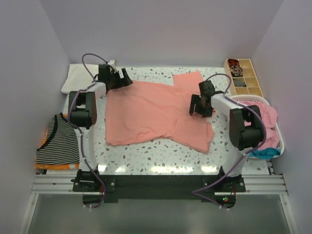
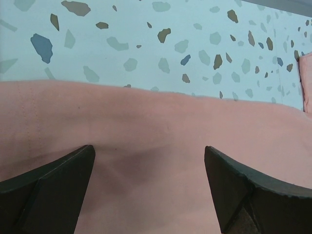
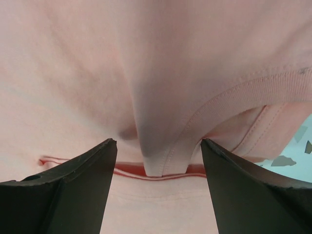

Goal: Fold and stack the t-shirts
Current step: Flatten out the tshirt

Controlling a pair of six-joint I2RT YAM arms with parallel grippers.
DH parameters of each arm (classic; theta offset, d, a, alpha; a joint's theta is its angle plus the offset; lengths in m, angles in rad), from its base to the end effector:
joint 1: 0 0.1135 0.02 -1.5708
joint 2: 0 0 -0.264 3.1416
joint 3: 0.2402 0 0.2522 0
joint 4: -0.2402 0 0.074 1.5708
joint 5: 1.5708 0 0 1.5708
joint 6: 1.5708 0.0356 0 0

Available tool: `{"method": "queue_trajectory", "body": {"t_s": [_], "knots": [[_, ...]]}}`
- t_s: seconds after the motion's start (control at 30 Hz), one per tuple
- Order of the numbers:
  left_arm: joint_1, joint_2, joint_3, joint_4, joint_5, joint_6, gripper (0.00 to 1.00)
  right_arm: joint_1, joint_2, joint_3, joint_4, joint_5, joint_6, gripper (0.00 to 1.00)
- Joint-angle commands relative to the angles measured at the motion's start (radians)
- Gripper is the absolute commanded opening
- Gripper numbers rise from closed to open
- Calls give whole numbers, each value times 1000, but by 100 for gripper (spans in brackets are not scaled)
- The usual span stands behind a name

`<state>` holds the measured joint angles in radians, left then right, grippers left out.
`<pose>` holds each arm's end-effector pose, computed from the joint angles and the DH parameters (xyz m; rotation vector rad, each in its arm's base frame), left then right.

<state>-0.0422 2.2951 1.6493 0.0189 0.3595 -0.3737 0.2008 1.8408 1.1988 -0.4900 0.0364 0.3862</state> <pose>0.5126 -0.0342 0.1488 -0.1626 2.2155 -0.6264 0.3619 0.0723 0.1701 0.2617 2.6957 0.1275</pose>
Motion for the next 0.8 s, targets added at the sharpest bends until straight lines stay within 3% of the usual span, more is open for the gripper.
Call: {"method": "queue_trajectory", "body": {"t_s": [0.0,0.3,0.77], "knots": [[15,-14,-40,16,84,4,100,-3,-84,30,31,28,-33,74],[-59,-213,-131,24,114,-11,100,-4,-316,-102,-76,88,-20,76],[-249,-494,-543,137,15,-83,100,-9,-361,-320,40,40,30,69]]}}
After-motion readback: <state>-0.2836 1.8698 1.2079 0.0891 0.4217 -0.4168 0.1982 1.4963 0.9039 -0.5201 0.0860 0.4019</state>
